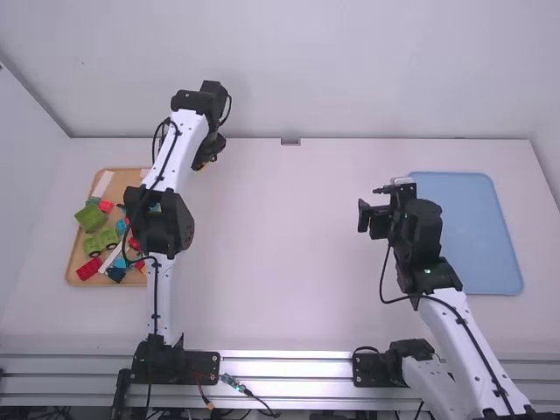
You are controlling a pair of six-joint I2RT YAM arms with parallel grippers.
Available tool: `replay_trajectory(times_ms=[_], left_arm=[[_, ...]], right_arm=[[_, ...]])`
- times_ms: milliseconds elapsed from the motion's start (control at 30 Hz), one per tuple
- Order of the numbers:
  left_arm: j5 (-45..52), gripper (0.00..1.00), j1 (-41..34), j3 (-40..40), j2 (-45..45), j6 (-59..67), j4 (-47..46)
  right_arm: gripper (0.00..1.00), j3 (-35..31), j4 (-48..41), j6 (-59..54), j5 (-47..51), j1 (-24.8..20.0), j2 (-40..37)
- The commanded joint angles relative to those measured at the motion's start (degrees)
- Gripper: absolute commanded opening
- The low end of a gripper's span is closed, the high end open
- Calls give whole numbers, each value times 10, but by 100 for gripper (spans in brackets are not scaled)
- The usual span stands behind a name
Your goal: Assemble lego blocks to make yellow taxi
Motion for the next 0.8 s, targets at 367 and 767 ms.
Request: replay_trajectory(times_ms=[367,767], left_arm=[[80,2,-47,-463,-317,149,289],[138,2,-151,-673,-451,504,326]], right_arm=[[99,11,-1,2,-5,-2,-1],[99,11,-1,2,-26,-2,-1]])
